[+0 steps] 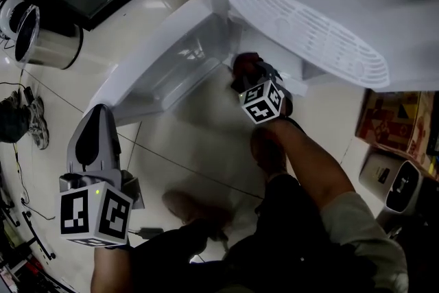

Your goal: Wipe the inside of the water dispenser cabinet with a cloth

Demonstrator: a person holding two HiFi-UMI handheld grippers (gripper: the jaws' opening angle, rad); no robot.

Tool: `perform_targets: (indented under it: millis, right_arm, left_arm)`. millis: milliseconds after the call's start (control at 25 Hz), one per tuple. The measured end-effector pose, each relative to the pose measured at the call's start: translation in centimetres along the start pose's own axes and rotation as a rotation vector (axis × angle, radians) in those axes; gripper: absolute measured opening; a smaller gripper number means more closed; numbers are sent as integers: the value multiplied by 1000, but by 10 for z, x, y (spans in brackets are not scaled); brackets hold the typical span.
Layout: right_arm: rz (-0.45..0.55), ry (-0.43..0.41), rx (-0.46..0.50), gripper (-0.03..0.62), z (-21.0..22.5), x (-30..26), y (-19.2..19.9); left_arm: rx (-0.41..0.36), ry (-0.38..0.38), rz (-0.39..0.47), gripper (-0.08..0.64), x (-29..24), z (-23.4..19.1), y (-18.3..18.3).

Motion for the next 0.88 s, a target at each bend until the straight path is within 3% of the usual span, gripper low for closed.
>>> perform_targets:
  millis: [600, 880]
  right_arm:
    - [-106, 42, -132, 130, 50, 52, 90]
    - [-141, 64, -257, 129, 72, 74, 142]
  left_arm:
    - [-18, -54, 7, -3, 0, 2, 1]
    - [-40, -80, -8, -3, 4, 8, 2]
Point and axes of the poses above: the fingertips, and each gripper's own axes: x backward along the fingers, z to its right, y out of its underside, the point moved 5 cm from there along x, backward along the fingers, and after that the axes turned 5 degrees about -z, right-handed, at the moved point
